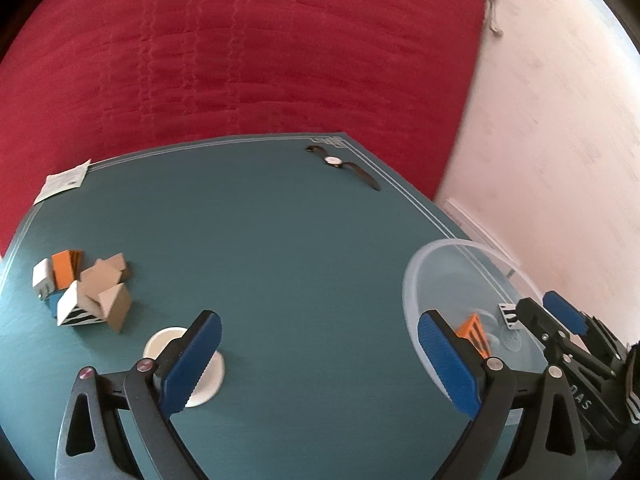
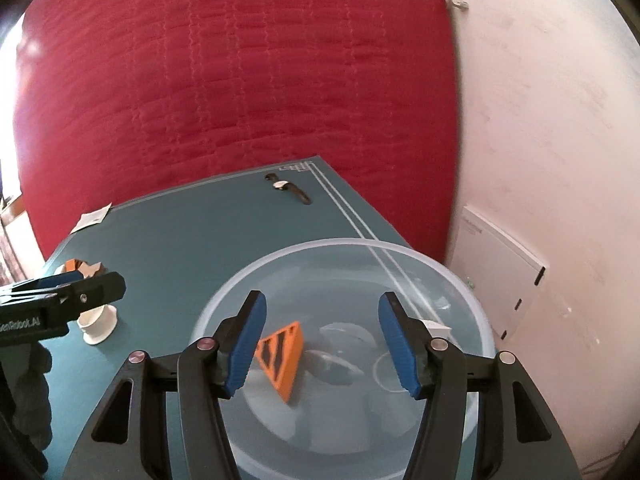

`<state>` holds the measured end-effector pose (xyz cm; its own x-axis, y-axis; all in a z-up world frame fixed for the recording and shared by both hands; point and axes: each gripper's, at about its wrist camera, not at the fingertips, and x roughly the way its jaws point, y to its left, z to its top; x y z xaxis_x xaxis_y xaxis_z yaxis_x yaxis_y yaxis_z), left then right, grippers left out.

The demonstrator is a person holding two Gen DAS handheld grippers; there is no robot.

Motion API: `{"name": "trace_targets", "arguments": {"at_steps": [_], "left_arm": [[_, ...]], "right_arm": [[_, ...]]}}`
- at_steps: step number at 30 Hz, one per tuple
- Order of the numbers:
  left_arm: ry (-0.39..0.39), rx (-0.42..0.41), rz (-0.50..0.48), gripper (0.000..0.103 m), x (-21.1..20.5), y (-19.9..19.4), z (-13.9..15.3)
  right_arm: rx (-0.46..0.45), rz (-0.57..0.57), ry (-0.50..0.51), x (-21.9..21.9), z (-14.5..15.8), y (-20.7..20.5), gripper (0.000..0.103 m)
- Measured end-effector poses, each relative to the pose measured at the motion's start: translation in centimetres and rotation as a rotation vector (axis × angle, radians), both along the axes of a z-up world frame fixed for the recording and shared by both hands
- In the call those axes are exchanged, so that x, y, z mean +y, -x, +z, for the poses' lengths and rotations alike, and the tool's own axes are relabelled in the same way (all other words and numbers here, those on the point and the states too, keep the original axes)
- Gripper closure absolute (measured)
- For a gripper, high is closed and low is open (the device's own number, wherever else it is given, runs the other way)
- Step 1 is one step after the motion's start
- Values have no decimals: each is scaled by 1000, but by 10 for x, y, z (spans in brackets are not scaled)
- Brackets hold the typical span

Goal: Organize rigid objects
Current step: 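Open the right gripper to drop the white block in the bowl while the left drops the triangle, then withdraw both open grippers from the bowl back over the table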

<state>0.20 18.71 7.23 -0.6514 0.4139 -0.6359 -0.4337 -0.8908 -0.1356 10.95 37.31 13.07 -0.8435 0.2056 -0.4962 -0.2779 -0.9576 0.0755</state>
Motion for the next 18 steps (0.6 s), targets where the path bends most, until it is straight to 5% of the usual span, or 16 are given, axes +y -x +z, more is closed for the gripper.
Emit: {"name": "trace_targets", "arguments": {"at_steps": [18], "left_arm": [[3,-16,188,2,-74,17,-8]], "right_arm": [[20,130,9,-58,11,18,43]]}}
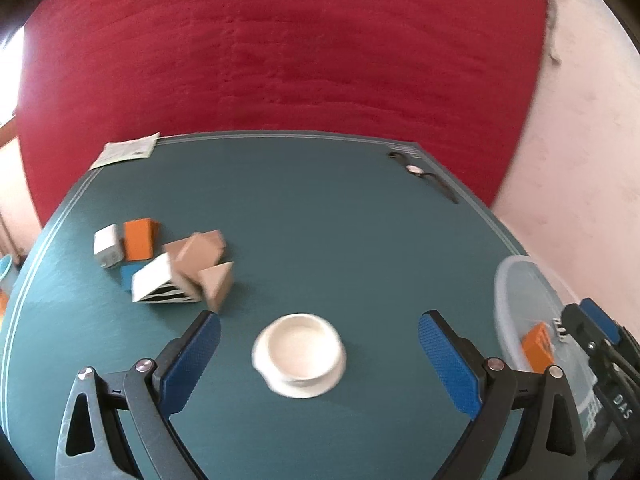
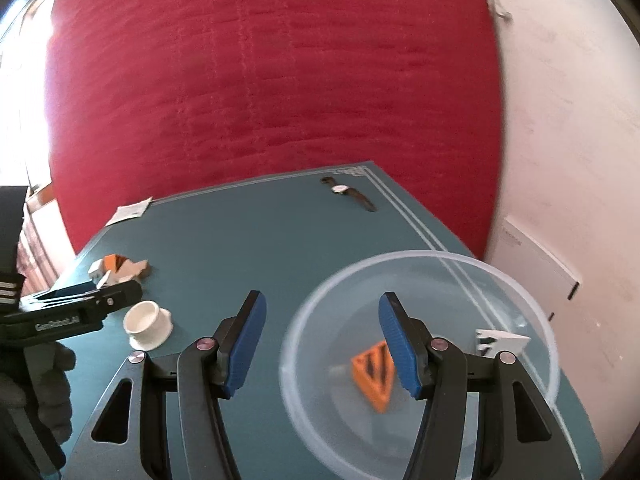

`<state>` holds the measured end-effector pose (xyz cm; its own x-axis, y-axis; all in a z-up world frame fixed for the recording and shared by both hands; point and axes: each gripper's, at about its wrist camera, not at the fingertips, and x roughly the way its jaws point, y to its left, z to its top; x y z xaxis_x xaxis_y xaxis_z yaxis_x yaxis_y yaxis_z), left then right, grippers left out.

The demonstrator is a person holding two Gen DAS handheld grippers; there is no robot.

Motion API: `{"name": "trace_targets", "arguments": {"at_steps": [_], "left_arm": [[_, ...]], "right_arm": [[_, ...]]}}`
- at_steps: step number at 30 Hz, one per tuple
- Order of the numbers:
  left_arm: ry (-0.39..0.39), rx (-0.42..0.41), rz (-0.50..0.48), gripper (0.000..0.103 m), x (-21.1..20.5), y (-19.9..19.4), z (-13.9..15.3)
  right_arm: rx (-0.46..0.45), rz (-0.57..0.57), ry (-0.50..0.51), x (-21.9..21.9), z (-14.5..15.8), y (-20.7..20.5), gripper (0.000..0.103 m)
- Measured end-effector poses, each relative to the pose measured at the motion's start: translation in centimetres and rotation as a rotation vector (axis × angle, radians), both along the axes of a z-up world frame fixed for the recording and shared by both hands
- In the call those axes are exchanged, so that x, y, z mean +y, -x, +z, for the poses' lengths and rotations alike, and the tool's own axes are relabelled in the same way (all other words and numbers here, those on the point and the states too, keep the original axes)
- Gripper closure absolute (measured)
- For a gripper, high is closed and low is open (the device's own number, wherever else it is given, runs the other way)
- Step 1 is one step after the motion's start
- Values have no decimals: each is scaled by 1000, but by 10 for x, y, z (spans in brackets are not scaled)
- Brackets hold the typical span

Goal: Organize rigid objects
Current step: 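Withdraw both open grippers from the bowl back over the table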

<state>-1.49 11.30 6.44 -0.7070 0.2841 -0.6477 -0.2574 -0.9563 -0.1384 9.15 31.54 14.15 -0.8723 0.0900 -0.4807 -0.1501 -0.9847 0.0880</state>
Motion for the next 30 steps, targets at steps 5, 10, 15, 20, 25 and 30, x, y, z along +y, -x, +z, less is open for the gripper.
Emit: {"name": "trace_targets", "arguments": {"at_steps": [5,10,15,20,25,30], "left_arm": [[-4,-2,59,2,-24,2,0],[-2,-9,112,2,-44,3,-3],[-3,-30,166,2,-65,5,-10],[2,-24,215,2,-83,3,-11],[16,-19,242,2,-94,4,-14],[20,-24,250,2,-101,5,-18]], "right_arm": [[-22,57,1,-21,-4,6,43],[-45,145,-5,-46,-7,13,41],[-97,259,31,-72,-14,26,33],[-160,334,47,-92,-25,41,33],[-187,390,19,-118,-33,53,33],[-214,423,-6,-134,-42,66,33]]}}
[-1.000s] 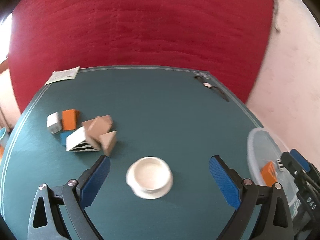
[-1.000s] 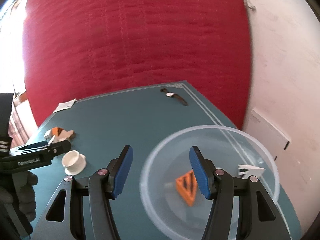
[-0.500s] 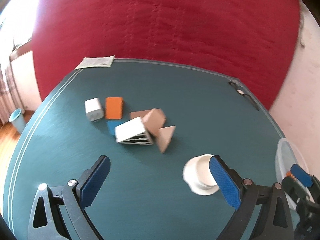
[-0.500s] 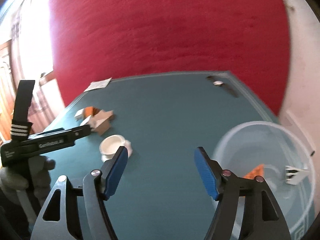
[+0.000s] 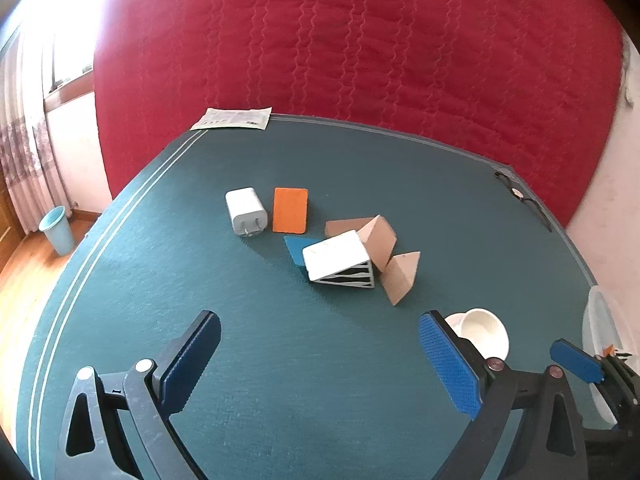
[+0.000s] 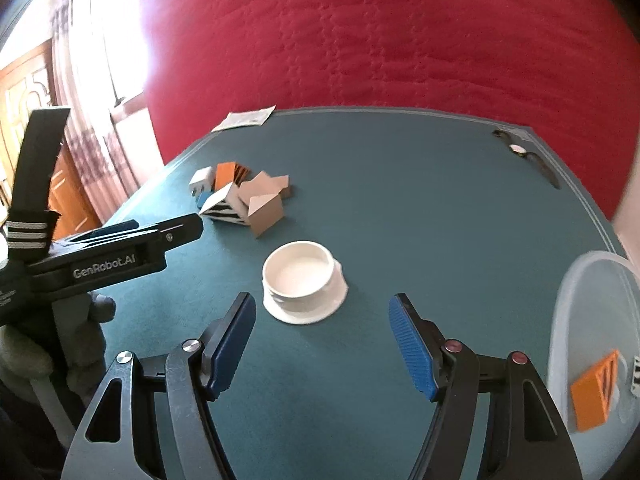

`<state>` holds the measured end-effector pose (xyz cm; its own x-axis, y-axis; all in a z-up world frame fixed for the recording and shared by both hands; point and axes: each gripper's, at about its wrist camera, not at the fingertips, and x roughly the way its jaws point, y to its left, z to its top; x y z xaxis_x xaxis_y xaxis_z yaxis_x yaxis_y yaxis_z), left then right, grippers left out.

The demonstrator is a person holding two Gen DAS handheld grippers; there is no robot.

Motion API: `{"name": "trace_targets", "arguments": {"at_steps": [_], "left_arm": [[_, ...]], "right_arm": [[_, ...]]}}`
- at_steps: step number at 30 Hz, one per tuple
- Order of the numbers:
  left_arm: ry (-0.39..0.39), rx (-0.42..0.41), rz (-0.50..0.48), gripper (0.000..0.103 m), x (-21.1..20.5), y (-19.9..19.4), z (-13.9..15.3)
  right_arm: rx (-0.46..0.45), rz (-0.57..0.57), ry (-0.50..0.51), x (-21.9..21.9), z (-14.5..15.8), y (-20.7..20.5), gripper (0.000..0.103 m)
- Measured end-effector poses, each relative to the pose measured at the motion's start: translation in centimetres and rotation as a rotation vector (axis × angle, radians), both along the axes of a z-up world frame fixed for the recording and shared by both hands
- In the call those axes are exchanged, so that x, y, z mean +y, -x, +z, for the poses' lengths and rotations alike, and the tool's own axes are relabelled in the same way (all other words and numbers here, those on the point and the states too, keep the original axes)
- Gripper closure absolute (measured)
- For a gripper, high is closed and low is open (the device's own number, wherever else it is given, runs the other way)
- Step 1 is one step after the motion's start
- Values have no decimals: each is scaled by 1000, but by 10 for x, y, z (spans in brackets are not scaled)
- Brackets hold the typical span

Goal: Organize rigid objects
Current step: 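Withdraw both open grippers from the bowl back over the table, then close the right gripper around the white cup on its saucer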

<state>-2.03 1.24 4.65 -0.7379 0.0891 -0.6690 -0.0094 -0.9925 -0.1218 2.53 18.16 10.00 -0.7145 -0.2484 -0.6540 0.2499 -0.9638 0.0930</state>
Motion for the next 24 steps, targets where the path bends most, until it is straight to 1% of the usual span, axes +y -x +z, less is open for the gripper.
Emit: {"name": "trace_targets", "arguments": {"at_steps": [5,11,15,16,18,21,23,24], "left_arm": [[9,-5,3,2,-5,2,-3],[12,-18,25,2,-12,7,-8],[17,-26,28,2,-12,8,-10],[19,-27,28,2,-12,9,-11],[21,-31,27,2,-12,9,-12],[25,-37,25,2,-11,11,-13],[29,-39,28,2,-12,12,-12],[32,-38,29,2,-12,13,-12]], "right_arm": [[-30,13,-12,-11,-10,18,33],[-44,13,-32,-19,-17,32,33],[-69,17,-26,-21,-22,38,33],[-75,18,-26,-21,-23,39,34],[-89,19,-21,-20,-25,40,43],[-87,24,-13,-20,-25,39,46],[-80,29,-11,-20,-25,37,50],[-79,28,-8,-20,-25,37,50]]}}
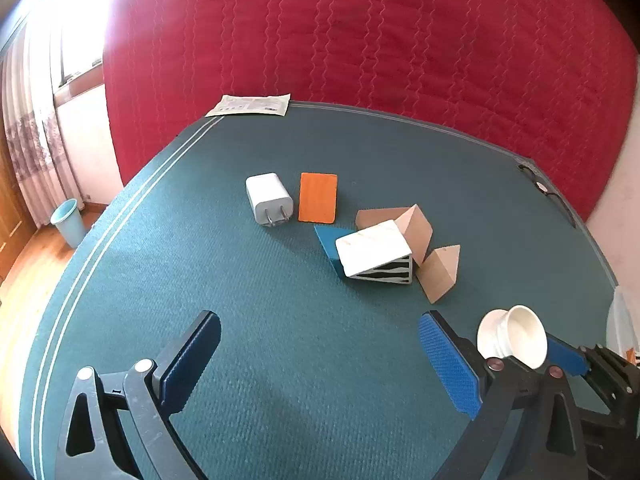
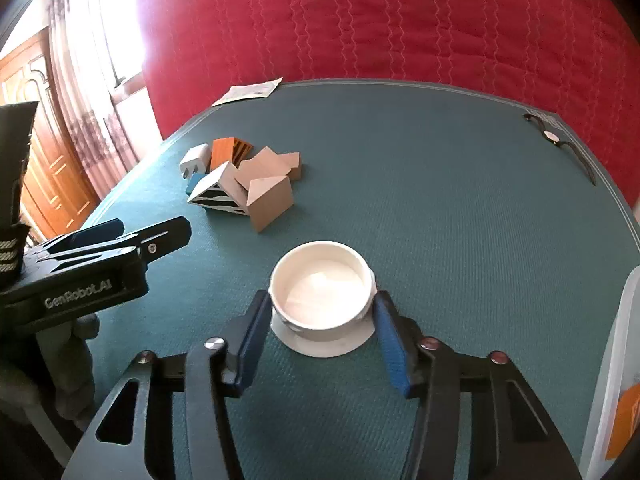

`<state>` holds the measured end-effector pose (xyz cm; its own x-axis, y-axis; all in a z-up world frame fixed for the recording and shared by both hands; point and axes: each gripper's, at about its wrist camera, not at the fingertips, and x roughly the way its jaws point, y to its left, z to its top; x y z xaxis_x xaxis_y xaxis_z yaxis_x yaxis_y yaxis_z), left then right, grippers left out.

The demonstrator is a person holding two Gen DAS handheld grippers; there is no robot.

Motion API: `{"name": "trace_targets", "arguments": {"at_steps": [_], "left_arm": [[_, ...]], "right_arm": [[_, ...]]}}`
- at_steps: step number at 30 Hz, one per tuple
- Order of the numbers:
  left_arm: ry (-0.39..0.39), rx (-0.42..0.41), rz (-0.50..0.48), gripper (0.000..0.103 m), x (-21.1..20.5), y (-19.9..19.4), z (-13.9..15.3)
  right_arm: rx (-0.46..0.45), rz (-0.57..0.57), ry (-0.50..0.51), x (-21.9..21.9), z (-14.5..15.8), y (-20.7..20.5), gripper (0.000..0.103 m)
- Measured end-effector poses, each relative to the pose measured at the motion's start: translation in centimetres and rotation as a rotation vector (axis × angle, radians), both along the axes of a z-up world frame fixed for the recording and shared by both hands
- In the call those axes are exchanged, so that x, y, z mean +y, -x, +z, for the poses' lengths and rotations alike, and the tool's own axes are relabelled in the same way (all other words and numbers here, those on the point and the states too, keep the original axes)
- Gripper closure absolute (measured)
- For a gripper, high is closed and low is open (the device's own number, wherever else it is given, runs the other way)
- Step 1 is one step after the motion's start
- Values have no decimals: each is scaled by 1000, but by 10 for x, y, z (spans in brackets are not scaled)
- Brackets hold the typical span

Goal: Organize rigid objects
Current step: 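Close the right gripper around the white cup on its saucer, then grasp the white textured square block with the left gripper while the right holds the cup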

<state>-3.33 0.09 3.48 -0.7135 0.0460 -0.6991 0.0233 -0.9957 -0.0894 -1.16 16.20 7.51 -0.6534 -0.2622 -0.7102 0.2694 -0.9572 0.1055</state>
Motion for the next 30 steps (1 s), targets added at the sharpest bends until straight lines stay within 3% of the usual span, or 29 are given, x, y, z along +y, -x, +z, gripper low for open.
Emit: {"name": "trace_targets", "arguments": {"at_steps": [9,21,30], "left_arm": [[63,16,3,2,2,19,8],[94,31,99,2,-17,55,16],[116,8,28,2,-6,54,9]], "right_arm": [[-4,-25,45,7,2,-2,50],[-5,-27,63,11,1,-1,50],[-5,-27,64,11,0,-2,50]]}}
